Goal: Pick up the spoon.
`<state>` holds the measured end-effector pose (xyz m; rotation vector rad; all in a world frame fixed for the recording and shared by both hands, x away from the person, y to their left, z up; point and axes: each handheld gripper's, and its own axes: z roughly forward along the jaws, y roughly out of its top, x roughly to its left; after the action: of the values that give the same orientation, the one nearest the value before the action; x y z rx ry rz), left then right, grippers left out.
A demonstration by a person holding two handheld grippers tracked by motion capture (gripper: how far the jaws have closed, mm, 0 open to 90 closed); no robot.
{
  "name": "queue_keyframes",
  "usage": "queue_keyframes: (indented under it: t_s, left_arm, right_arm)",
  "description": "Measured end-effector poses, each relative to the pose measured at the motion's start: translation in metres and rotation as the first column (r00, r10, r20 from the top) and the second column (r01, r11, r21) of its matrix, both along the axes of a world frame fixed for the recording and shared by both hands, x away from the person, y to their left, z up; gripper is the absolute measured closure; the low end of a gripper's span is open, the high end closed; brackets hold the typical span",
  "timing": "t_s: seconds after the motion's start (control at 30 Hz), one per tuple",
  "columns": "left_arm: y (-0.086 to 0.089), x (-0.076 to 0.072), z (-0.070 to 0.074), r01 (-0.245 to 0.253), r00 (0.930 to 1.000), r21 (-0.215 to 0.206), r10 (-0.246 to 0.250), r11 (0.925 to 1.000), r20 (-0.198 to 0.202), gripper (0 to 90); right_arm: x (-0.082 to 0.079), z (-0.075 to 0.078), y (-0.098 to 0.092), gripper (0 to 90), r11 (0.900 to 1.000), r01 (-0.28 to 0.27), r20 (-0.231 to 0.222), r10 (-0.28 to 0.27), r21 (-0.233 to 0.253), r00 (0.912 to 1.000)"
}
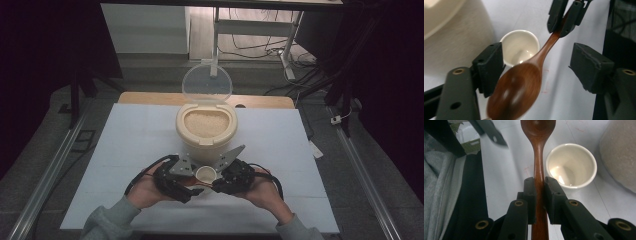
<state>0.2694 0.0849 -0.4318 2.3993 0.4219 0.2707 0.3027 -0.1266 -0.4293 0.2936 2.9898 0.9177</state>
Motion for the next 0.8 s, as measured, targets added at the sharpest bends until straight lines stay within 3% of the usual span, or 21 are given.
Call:
queue_keyframes:
  t_s: [0.23, 0.5, 0.8]
  left_arm:
    - [-0.014, 0.002, -0.006, 0.062, 0.9979, 0.09, -0.06, 0.994, -0.022, 39.6]
    - [-0.015, 0.002, -0.01, 0.073, 0.9973, 0.129, -0.072, 0.989, -0.015, 52.5]
    - [-0.016, -0.001, -0.017, 0.142, 0.9897, 0.151, -0.138, 0.9783, -0.036, 70.2]
  right_arm:
    - [-0.004, 0.001, 0.004, 79.1, 0.999, -0.038, 0.007, 0.038, -0.007, 0.9993]
    - [-0.007, 0.001, 0.006, 79.1, 0.997, -0.074, 0.022, 0.074, 0.005, 0.997]
    - [-0.011, 0.004, 0.008, 78.8, 0.991, -0.132, 0.066, 0.131, 0.006, 0.9892]
